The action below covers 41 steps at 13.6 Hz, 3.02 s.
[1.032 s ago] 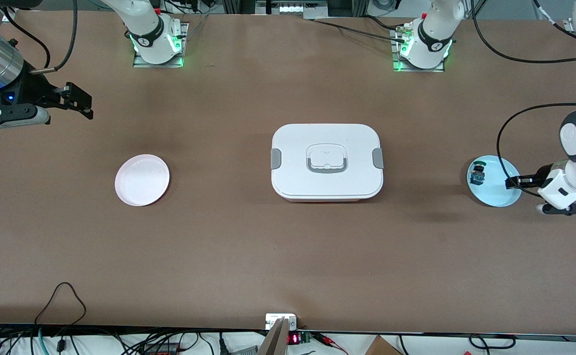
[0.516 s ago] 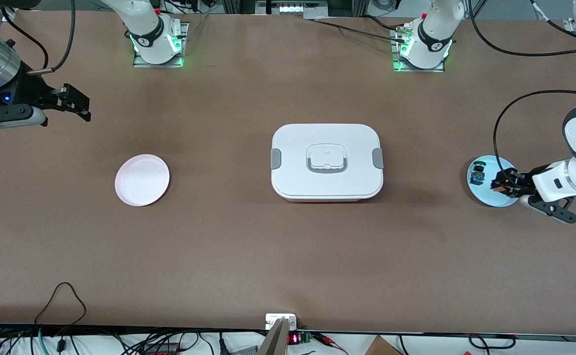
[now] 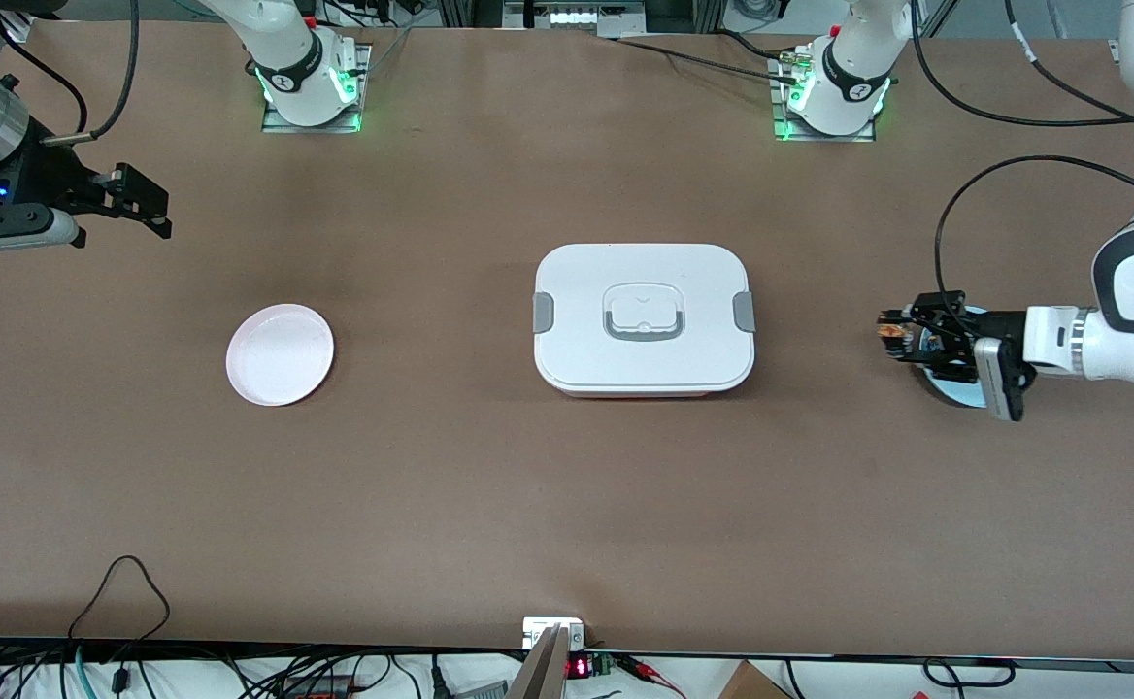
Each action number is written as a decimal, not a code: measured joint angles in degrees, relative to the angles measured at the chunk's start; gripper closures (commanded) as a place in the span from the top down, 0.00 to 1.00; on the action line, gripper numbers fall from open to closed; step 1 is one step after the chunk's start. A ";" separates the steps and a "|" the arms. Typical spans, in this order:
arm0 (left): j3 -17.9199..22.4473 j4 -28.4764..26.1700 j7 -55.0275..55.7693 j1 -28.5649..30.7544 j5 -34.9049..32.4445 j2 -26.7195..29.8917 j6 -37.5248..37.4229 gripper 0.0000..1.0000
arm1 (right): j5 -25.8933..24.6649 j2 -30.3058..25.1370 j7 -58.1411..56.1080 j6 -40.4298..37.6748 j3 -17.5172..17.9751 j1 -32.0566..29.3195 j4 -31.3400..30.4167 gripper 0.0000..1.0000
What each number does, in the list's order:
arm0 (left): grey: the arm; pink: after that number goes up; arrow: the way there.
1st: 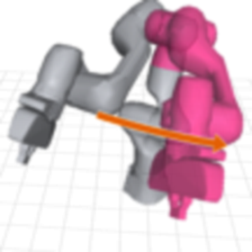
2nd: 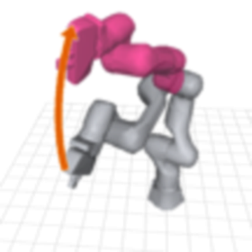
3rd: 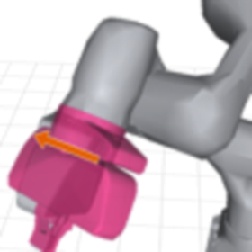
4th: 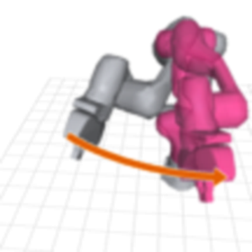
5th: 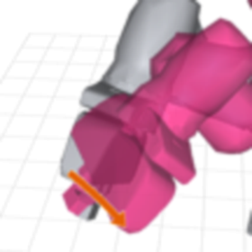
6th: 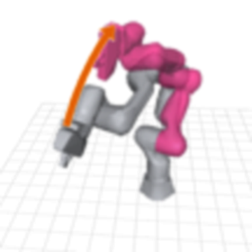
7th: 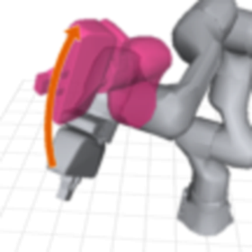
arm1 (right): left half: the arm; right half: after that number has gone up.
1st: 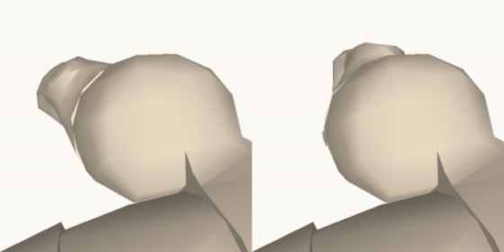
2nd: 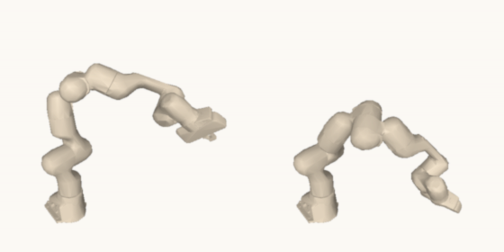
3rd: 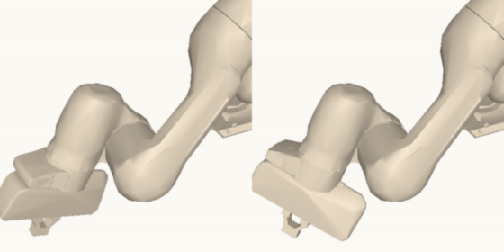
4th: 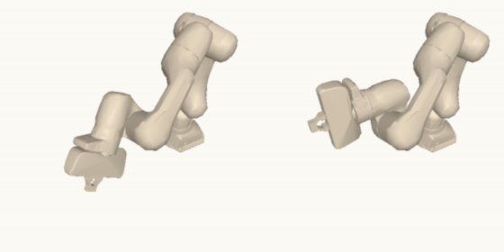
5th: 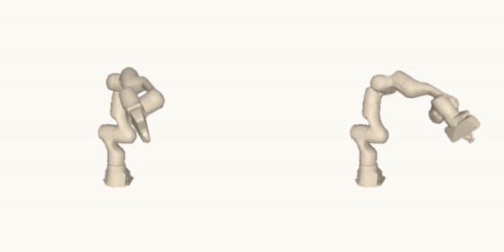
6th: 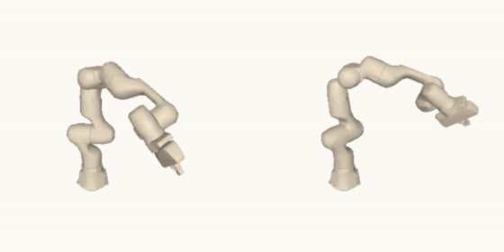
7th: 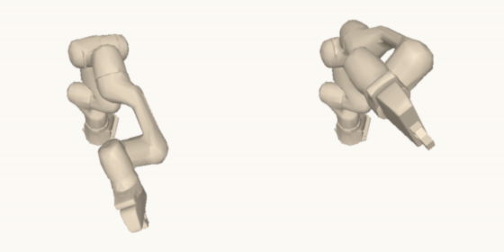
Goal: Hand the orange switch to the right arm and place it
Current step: 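Lift the orange switch with the left gripper toward the white box, then grasp the orange switch with the right gripper from the left gripper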
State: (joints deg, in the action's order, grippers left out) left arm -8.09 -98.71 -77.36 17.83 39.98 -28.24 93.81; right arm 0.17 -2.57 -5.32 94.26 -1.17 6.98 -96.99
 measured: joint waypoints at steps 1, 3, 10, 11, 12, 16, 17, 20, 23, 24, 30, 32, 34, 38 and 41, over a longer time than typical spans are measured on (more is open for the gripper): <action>-0.84 -0.02 -5.23 -0.16 3.19 -1.14 -0.38 0.17 | 2.05 0.18 -1.54 -0.18 0.27 0.39 -0.01 1.00; -4.21 0.01 -15.71 -0.23 10.45 -2.89 -0.69 0.16 | 12.70 1.06 -2.66 -0.17 0.57 1.84 0.00 1.00; -12.52 -0.06 -43.50 -4.46 34.26 -6.31 -1.54 0.16 | 55.18 12.83 -1.90 7.57 0.48 3.68 -0.08 1.00; -12.63 -0.08 -47.98 -6.58 38.31 -6.87 -1.53 0.14 | 59.46 14.47 -1.52 10.00 0.55 5.02 -0.08 1.00; -12.70 -0.25 -52.52 -9.14 42.67 -7.43 -1.48 0.12 | 63.63 16.03 -1.25 13.13 0.64 6.75 -0.11 1.00; -12.79 -3.27 -65.73 -15.69 54.63 -8.22 -0.22 0.10 | 79.35 21.17 -1.32 28.45 0.93 15.74 -0.26 1.00; -12.81 -3.95 -67.41 -16.82 56.31 -8.22 0.89 0.10 | 83.08 22.36 -2.63 31.33 0.95 17.96 -0.27 1.00; -13.53 -4.42 -69.40 -18.31 59.46 -8.21 4.04 0.10 | 91.55 25.26 -11.77 33.37 0.93 20.22 -0.30 1.00; -14.31 -4.42 -69.98 -18.32 61.60 -8.18 5.02 0.10 | 93.83 26.52 -18.66 33.36 0.88 20.26 -0.68 1.00; -14.33 -4.42 -70.05 -18.32 61.74 -8.18 5.04 0.10 | 95.74 26.55 -21.13 33.33 0.88 20.33 -1.23 1.00; -14.34 -4.42 -70.24 -18.30 61.80 -8.18 5.09 0.10 | 102.94 26.10 -30.39 38.11 0.93 25.30 -4.56 1.00; -14.34 -4.42 -70.27 -18.30 62.02 -8.18 5.10 0.10 | 104.27 25.69 -31.41 40.50 0.92 26.96 -4.57 1.00; -14.34 -4.42 -70.30 -18.30 62.20 -8.18 5.11 0.10 | 105.87 25.57 -32.32 42.73 0.92 28.50 -4.57 1.00; -14.34 -4.43 -70.34 -18.30 62.23 -8.18 5.13 0.10 | 108.52 25.57 -32.99 47.34 0.93 32.83 -4.57 0.93; -14.34 -4.43 -70.36 -18.30 62.23 -8.18 5.13 0.10 | 108.74 25.57 -33.24 48.66 0.80 33.73 -4.56 0.77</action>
State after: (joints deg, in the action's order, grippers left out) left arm -22.43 -103.14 -147.73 -0.47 102.21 -36.42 98.94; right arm 108.91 23.00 -38.56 142.92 -0.37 40.71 -101.55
